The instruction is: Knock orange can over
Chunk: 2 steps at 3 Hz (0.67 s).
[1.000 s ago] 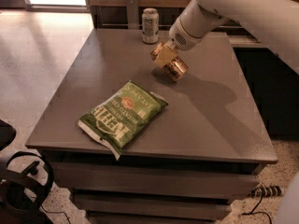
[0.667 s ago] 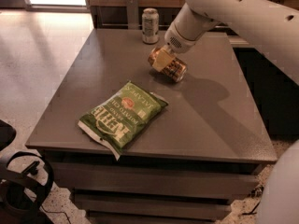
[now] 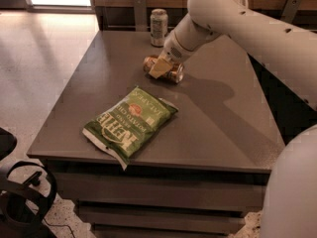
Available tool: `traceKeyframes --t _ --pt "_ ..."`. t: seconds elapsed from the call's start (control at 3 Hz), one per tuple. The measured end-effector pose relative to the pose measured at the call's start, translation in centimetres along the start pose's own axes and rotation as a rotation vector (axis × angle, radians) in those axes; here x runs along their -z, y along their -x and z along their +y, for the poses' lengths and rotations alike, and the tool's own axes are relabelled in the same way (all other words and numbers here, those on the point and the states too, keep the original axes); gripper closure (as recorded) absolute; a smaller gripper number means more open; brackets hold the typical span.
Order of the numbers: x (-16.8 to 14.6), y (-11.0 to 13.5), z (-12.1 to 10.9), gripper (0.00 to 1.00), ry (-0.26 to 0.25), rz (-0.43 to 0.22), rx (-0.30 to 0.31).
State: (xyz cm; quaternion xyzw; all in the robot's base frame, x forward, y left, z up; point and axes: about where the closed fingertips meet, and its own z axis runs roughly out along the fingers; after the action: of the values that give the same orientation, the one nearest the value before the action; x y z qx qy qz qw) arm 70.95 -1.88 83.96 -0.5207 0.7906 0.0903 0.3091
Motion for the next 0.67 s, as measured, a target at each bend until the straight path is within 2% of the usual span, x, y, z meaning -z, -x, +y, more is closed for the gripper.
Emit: traceKeyframes --t 0.33,0.67 --pt "-0.28 0.14 0.21 0.74 0.005 -0.001 0.013" --pt "-0.30 0.18 0.25 0.52 0.007 -0.001 0.013"
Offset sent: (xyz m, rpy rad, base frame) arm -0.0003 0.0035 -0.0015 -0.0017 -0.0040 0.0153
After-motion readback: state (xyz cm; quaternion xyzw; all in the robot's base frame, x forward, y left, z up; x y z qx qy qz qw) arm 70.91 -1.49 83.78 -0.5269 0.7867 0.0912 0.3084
